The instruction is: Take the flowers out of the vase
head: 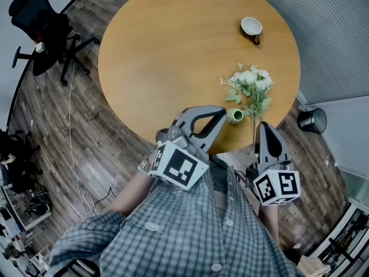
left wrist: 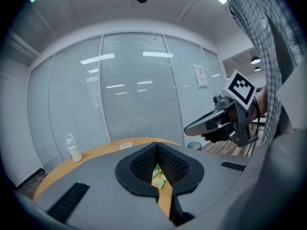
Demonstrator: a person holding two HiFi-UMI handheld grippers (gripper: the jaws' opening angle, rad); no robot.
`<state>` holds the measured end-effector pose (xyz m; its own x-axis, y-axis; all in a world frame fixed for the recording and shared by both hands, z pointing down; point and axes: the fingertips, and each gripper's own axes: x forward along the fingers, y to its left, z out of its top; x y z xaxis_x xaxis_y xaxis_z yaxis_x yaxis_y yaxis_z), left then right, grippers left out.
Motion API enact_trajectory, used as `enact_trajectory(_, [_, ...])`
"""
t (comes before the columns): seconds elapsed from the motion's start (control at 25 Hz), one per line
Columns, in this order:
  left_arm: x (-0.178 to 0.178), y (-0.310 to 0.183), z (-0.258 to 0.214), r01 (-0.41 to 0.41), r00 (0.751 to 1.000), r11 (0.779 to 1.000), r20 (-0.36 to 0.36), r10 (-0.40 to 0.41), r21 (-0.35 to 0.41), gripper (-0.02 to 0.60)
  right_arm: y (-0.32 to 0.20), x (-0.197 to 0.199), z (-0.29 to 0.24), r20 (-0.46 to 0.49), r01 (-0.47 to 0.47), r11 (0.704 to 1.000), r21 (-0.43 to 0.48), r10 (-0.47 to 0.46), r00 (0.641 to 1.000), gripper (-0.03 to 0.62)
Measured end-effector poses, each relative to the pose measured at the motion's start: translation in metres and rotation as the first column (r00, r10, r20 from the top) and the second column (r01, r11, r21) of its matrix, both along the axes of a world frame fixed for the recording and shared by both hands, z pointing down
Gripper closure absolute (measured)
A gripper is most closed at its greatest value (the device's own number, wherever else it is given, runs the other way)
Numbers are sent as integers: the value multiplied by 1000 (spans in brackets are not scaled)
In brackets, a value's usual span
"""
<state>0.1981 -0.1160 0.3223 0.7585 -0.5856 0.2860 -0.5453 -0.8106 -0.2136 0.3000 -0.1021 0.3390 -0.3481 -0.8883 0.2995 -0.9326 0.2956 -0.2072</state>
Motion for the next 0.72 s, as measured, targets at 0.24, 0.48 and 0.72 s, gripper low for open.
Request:
enact_trajectory(0.24, [3,0,0,-4,1000,1000,2,4,-1,573,0,0,1,-3,11,1000,-8,-11,1000,583])
enact_trajectory(0.48, [2,3,0,-10,1000,1000,22,10,17,574,3,-3,1,-3,15,1000,-11,-15,1000,583])
enact_trajectory(0.72, [4,2,1,-15,1000,1000,25,14,18,574,2,-3,3,-5,18,1000,-17,-18,1000,583])
